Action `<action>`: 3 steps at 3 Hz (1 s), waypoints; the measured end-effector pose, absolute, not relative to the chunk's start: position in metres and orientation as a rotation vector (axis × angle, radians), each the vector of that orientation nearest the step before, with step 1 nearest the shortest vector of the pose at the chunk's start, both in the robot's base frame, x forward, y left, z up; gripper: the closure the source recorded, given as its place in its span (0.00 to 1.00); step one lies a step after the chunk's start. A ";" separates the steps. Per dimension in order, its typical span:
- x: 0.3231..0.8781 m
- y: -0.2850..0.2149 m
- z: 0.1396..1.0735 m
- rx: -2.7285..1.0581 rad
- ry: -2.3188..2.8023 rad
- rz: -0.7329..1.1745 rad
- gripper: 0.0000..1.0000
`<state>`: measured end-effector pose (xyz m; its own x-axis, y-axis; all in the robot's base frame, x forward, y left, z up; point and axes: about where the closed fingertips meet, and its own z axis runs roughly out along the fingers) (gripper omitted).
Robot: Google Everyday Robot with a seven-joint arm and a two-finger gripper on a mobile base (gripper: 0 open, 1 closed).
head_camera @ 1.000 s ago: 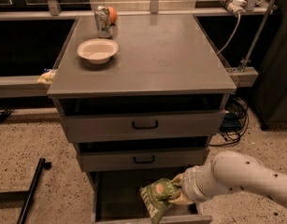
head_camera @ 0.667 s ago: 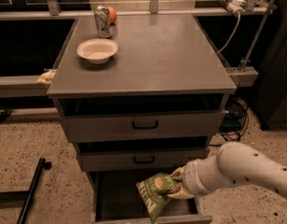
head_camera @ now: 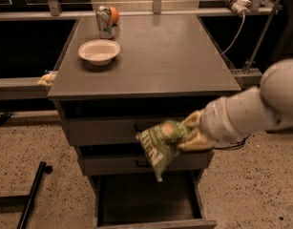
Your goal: Pick green jalapeno chip bag from bottom drawer and place on counter
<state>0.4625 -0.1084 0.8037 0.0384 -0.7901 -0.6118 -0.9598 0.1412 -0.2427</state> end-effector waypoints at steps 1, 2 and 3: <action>0.465 -0.111 0.841 -1.678 1.784 0.341 1.00; 0.465 -0.111 0.841 -1.678 1.784 0.341 1.00; 0.486 -0.108 0.862 -1.664 1.766 0.298 1.00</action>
Offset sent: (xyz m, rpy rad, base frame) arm 0.0029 -0.0024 0.0372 0.0021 0.0014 -0.0079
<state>0.4863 -0.1084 0.8623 0.0518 -0.7902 -0.6106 -0.9470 0.1553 -0.2813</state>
